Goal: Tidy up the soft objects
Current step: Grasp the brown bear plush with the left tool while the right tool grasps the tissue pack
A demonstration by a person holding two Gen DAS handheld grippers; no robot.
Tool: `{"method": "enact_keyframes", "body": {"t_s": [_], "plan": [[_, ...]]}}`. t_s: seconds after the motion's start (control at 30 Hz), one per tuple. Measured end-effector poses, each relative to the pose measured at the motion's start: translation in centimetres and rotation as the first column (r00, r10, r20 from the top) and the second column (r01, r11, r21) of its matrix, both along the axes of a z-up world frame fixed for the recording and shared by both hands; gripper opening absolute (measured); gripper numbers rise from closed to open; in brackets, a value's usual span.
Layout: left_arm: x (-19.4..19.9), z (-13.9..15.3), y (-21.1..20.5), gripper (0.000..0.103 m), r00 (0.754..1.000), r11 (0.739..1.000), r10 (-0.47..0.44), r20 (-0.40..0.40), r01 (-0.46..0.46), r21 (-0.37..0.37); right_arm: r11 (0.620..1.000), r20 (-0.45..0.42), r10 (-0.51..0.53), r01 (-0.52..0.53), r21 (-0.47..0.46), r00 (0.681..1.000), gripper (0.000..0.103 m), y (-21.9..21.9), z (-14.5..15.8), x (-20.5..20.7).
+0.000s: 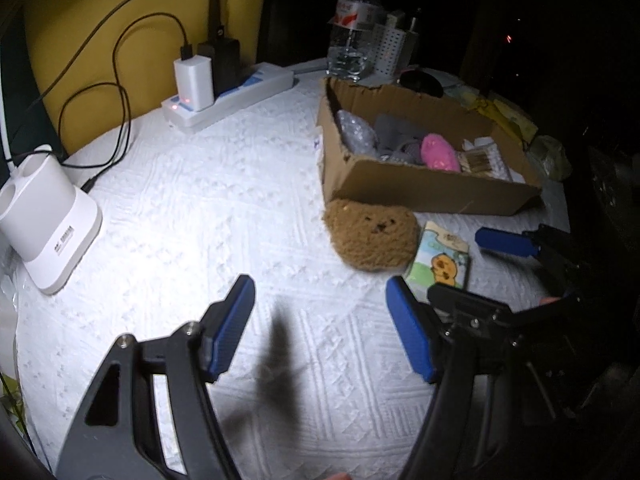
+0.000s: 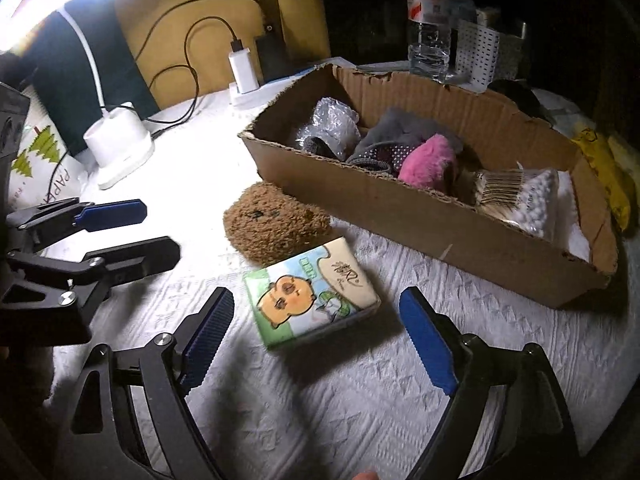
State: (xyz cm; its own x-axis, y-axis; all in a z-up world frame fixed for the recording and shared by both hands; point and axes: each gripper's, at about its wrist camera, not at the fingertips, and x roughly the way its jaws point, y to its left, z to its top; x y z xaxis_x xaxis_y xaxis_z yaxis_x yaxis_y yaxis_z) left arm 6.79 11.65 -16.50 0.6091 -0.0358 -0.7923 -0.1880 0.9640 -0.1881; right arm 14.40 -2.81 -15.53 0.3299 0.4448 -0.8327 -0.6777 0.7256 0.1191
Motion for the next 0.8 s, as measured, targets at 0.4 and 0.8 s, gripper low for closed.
{"method": "enact_keyframes", "body": {"t_s": [0.4, 0.8], "plan": [[0.4, -0.5, 0.5, 0.069, 1.000, 1.000, 0.009, -0.014, -0.009, 0.003, 1.000, -0.055, 0.019, -0.019, -0.007, 0.998, 0.074, 0.9, -1.6, 1.3], [3.0, -0.5, -1.7, 0.069, 0.999, 0.999, -0.032, -0.015, 0.033, 0.042, 0.999, -0.054, -0.036, 0.036, 0.008, 0.998, 0.074, -2.4, -1.0, 1.9]]}}
